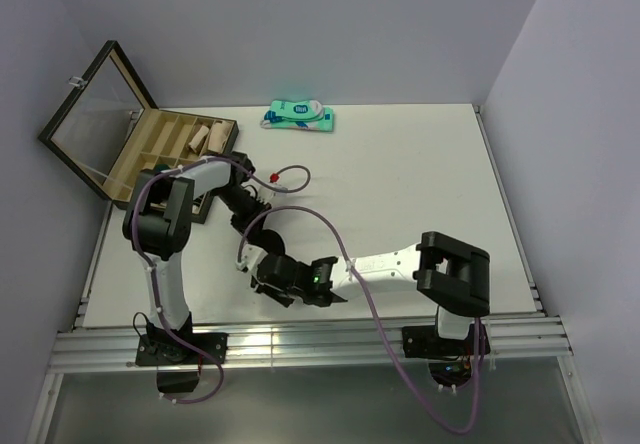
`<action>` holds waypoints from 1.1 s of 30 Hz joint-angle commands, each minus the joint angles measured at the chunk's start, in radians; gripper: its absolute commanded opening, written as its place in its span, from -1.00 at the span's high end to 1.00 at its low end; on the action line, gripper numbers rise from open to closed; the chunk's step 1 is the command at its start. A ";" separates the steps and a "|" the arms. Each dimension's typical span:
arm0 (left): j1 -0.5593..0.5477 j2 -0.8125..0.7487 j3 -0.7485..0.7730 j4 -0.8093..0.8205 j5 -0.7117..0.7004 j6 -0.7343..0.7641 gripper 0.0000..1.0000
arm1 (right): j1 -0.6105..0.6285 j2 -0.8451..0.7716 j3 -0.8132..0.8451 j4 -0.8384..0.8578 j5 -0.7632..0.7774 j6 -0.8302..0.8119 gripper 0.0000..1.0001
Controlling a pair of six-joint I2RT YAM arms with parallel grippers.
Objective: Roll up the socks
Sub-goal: Roll the sock at the center of the board.
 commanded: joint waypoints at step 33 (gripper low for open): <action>0.047 -0.267 0.043 0.420 -0.097 -0.246 0.07 | -0.300 0.279 0.089 -0.126 -0.563 0.059 0.93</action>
